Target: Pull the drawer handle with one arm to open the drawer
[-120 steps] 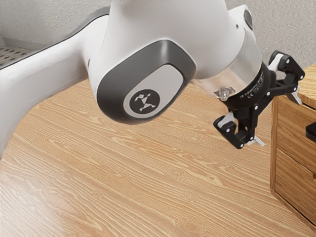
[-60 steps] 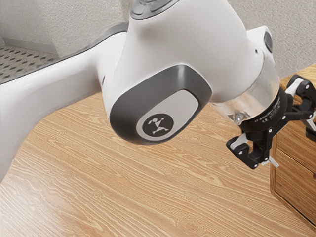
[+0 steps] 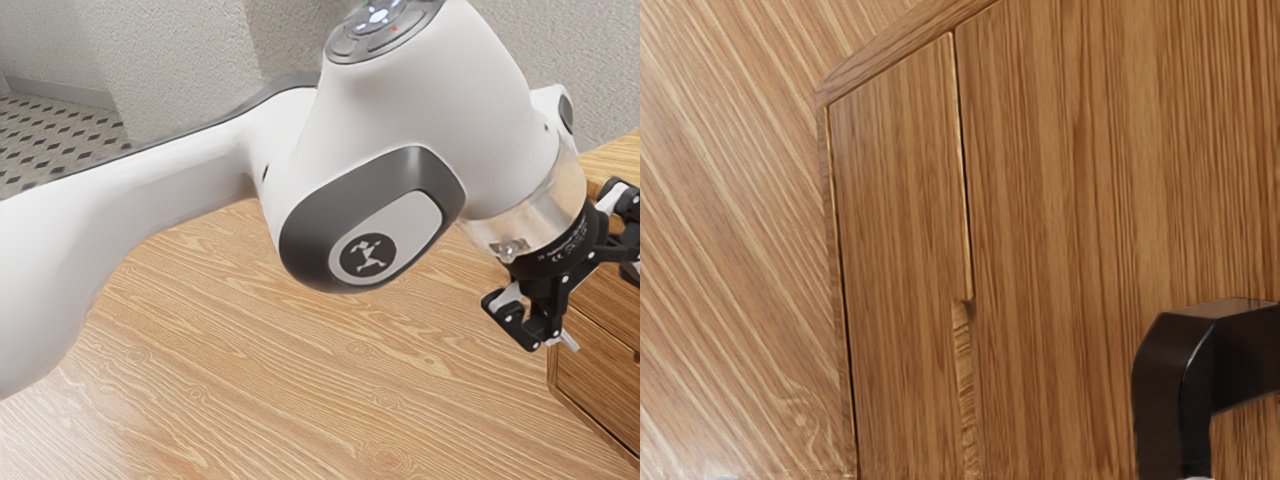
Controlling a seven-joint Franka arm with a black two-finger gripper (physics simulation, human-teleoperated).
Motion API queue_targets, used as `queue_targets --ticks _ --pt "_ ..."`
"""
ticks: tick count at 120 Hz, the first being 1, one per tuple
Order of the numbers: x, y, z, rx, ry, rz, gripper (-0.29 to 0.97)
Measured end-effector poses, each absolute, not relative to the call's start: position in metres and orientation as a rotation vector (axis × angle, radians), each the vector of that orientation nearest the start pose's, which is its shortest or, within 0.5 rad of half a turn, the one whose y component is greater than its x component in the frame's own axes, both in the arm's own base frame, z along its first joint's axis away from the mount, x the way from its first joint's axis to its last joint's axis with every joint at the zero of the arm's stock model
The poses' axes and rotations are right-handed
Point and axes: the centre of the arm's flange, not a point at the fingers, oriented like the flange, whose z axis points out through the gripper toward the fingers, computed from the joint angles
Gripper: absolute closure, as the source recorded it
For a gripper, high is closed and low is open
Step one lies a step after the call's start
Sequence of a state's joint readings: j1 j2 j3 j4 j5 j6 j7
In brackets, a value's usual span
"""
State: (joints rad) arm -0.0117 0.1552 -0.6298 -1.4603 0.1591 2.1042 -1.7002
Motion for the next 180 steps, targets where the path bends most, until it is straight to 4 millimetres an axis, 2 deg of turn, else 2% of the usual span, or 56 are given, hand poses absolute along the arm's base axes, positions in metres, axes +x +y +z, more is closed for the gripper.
queue_targets --ticks 19,36,69,101,144,180 --pt "0.527 -0.358 0.663 -3.113 -1.739 -0.476 0.13" --pt "0.526 -0.359 0.663 -3.120 -1.732 -0.478 0.13" --pt "0.546 -0.352 0.661 -3.128 -1.758 -0.479 0.13" --pt "0.541 -0.370 0.658 -3.172 -1.710 -0.445 0.13" --pt "0.553 -0.372 0.630 -3.155 -1.700 -0.371 0.13" --pt "0.553 -0.371 0.629 -3.151 -1.693 -0.370 0.16"
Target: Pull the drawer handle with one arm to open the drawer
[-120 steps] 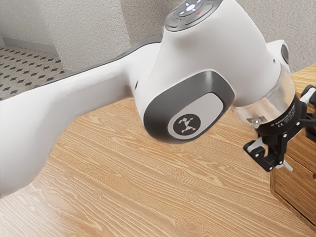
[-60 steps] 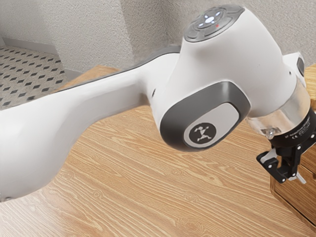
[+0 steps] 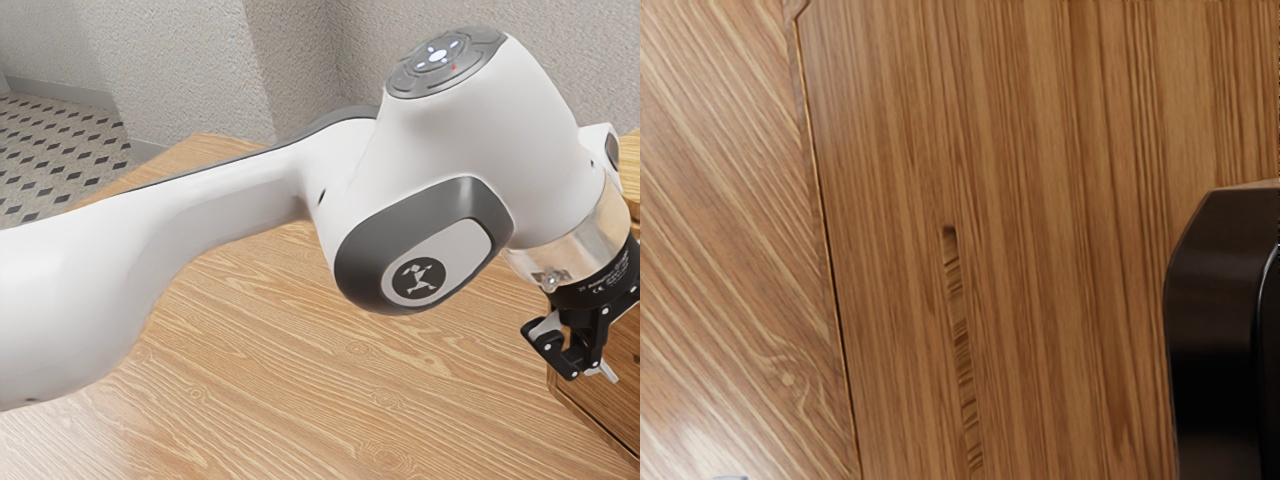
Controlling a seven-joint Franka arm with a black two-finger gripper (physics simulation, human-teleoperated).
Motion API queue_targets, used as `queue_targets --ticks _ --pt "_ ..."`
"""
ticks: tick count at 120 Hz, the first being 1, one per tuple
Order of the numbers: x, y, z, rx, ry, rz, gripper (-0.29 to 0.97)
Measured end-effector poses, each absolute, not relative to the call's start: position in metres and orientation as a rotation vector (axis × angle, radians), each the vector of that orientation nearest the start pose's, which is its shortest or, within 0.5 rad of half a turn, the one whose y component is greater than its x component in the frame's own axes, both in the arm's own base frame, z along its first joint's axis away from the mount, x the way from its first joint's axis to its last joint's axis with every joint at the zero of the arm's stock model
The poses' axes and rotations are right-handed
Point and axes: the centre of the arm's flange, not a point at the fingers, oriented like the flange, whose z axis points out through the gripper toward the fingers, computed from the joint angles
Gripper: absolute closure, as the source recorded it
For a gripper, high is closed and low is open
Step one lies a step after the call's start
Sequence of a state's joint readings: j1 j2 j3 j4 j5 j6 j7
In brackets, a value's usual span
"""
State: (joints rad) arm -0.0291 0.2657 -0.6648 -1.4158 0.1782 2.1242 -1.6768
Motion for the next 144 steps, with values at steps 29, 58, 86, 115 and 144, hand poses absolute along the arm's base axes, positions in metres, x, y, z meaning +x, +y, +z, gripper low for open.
queue_targets --ticks 29,58,86,115,144 --pt "0.547 -0.369 0.638 -3.147 -1.690 -0.397 0.19" --pt "0.541 -0.367 0.648 -3.146 -1.693 -0.421 0.20" --pt "0.537 -0.366 0.650 -3.136 -1.689 -0.425 0.21" --pt "0.527 -0.365 0.655 -3.122 -1.677 -0.448 0.21" --pt "0.509 -0.360 0.655 -3.083 -1.665 -0.489 0.21"
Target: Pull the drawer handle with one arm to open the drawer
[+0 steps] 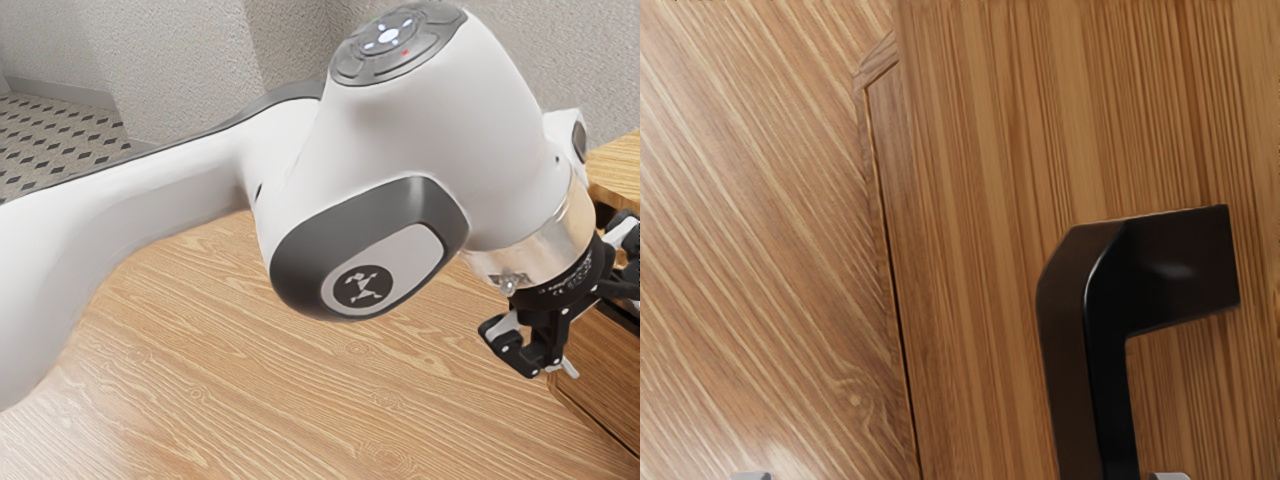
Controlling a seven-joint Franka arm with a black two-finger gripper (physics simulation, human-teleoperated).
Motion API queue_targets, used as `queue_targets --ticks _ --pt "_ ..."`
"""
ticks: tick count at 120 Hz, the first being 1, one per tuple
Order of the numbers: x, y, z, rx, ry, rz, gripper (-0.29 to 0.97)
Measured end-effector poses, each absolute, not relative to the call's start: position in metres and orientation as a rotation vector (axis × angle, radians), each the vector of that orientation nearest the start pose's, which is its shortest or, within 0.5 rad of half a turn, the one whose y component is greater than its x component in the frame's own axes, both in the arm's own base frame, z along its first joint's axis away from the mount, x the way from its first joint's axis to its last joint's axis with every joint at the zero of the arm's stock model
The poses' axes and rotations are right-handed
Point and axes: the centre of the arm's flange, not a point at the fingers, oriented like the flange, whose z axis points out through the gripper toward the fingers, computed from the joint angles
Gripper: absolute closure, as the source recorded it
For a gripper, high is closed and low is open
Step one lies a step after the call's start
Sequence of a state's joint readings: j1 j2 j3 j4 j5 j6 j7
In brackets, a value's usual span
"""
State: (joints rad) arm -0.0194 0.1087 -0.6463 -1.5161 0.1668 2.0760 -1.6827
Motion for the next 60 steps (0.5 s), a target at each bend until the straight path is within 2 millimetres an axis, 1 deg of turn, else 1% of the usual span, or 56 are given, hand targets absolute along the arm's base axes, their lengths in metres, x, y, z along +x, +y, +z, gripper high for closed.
queue_targets --ticks 21,39,60 --pt "0.501 -0.356 0.653 -3.060 -1.662 -0.512 0.21" --pt "0.492 -0.354 0.658 -3.051 -1.660 -0.541 0.21" --pt "0.477 -0.350 0.664 -3.034 -1.662 -0.579 0.21"
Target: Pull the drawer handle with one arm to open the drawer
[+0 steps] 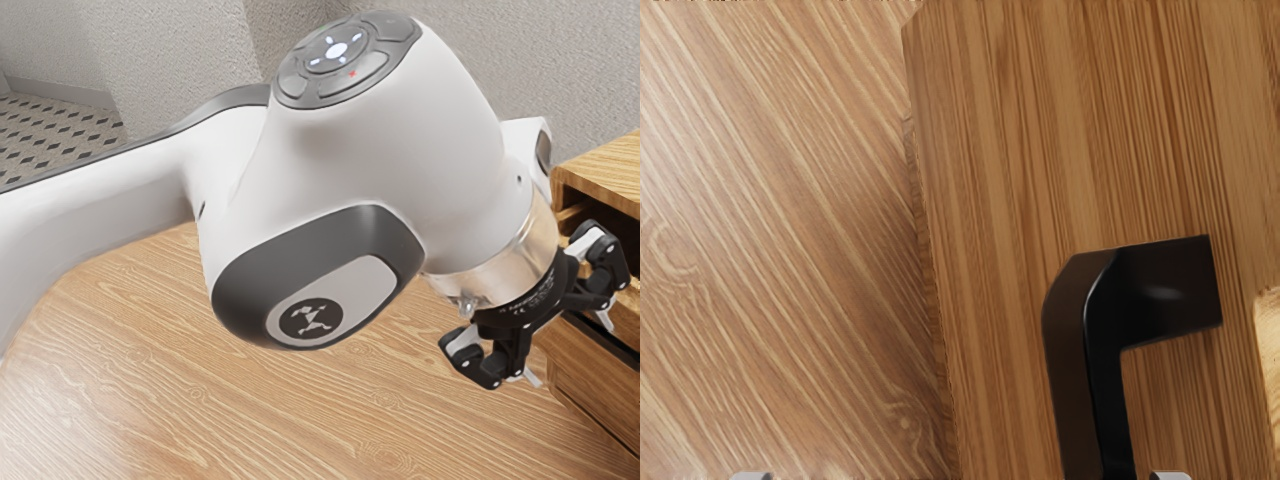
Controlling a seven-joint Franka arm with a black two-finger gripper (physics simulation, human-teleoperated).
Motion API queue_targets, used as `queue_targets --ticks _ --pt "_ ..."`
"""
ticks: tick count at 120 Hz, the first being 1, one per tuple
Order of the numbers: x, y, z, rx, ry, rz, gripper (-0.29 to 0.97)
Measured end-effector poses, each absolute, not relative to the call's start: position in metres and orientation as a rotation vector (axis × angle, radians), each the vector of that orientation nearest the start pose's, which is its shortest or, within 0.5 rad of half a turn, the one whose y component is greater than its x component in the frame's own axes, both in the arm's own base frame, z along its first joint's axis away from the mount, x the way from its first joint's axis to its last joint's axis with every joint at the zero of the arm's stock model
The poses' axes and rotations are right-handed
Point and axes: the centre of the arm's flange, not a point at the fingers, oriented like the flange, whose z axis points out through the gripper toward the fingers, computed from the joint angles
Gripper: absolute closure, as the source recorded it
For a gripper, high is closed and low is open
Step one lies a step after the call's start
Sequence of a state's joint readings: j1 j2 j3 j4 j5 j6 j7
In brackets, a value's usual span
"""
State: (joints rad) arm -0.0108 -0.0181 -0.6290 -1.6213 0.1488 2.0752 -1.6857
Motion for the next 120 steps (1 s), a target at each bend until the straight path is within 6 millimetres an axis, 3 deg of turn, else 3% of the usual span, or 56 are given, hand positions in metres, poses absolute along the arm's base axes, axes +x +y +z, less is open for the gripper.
queue_targets --ticks 33,120 --pt "0.462 -0.348 0.653 -3.012 -1.664 -0.556 0.21" --pt "0.419 -0.338 0.655 -2.969 -1.689 -0.596 0.21"
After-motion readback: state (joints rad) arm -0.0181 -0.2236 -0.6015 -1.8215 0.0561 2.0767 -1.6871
